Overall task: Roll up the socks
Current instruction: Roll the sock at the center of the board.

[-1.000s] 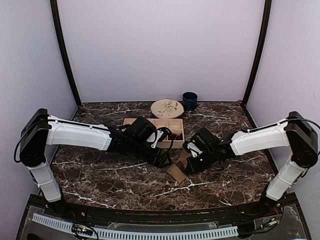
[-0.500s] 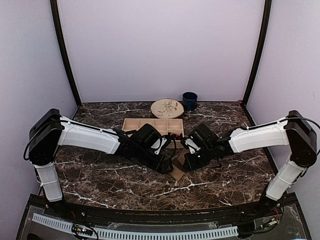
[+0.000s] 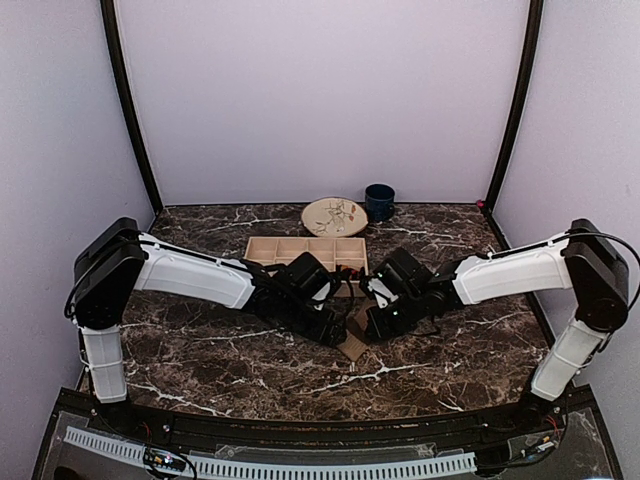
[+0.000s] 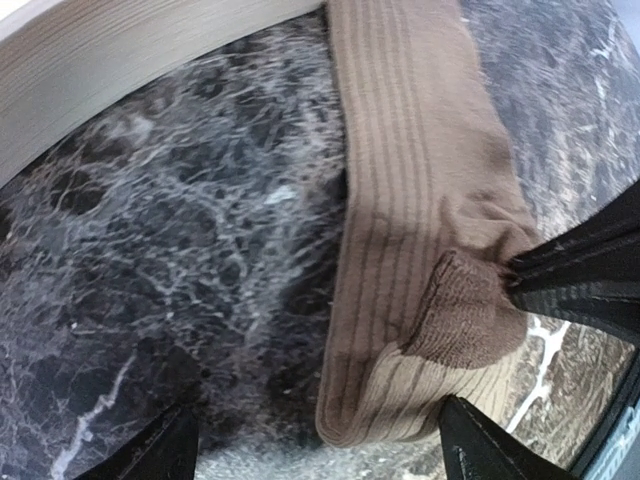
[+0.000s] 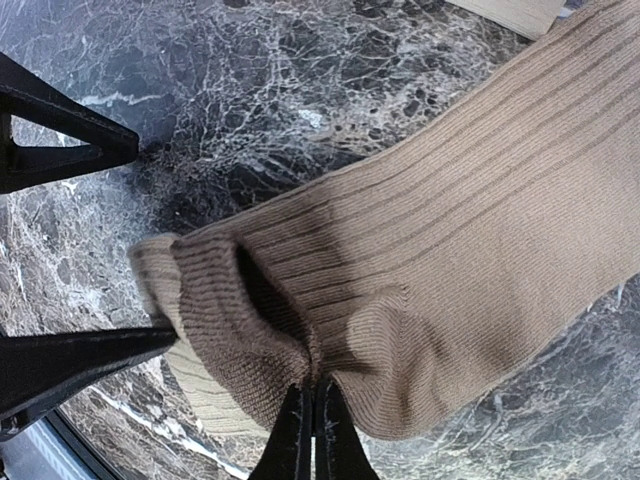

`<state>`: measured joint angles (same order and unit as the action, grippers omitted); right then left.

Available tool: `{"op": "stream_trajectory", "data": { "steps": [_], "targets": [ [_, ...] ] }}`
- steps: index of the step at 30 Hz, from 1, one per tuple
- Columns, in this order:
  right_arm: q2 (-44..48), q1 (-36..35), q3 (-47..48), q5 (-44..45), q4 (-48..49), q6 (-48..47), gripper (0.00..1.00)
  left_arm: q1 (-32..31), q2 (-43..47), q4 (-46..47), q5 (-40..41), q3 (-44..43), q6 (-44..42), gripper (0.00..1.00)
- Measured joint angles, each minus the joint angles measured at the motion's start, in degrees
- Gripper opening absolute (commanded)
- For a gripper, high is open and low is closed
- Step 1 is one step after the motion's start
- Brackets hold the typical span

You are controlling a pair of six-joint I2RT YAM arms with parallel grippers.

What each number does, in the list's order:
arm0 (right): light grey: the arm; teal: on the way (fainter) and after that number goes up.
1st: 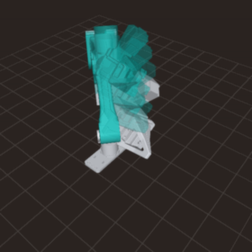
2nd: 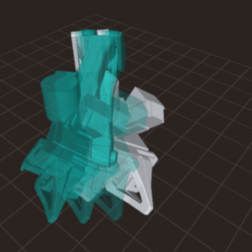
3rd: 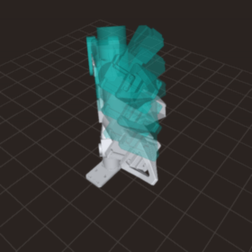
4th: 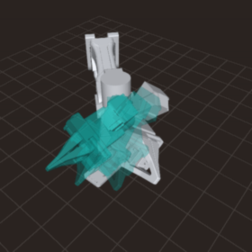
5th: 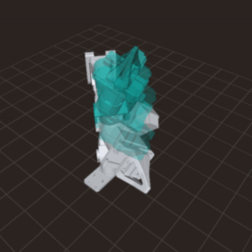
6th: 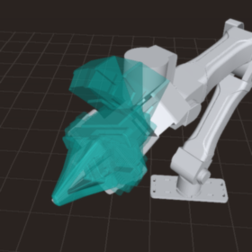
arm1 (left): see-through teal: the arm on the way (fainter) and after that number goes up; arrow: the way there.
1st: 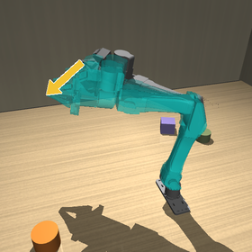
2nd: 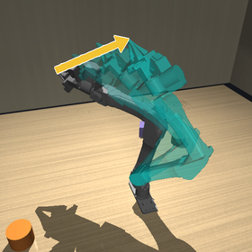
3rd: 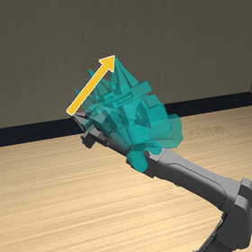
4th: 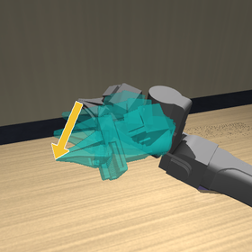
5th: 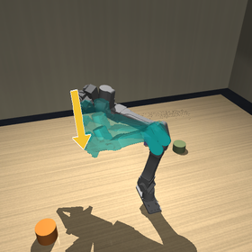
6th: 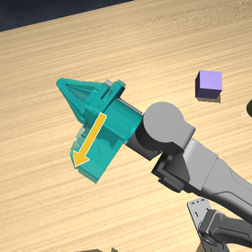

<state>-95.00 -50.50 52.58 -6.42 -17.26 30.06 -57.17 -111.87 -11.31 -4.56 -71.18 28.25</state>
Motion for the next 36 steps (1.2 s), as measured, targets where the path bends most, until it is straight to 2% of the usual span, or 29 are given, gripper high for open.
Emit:
{"op": "stream_trajectory", "data": {
  "steps": [8,16,23,36],
  "targets": [
    [-1.03,0.0,0.35,0.0,0.02,0.0,0.0,0.0,-2.75,-1.97,1.55,-3.67,2.34,0.87],
    [-1.03,0.0,0.35,0.37,0.02,-0.11,0.08,0.0,-4.42,-3.85,2.03,-6.43,4.94,0.86],
    [-1.03,0.0,0.35,1.99,0.0,-0.63,0.2,0.0,-5.22,-5.6,2.21,-7.89,7.34,0.85],
    [4.22,0.0,-2.93,7.61,0.2,-2.58,0.3,-0.02,-6.43,-9.27,2.75,-10.34,10.36,0.82]
  ]
}}
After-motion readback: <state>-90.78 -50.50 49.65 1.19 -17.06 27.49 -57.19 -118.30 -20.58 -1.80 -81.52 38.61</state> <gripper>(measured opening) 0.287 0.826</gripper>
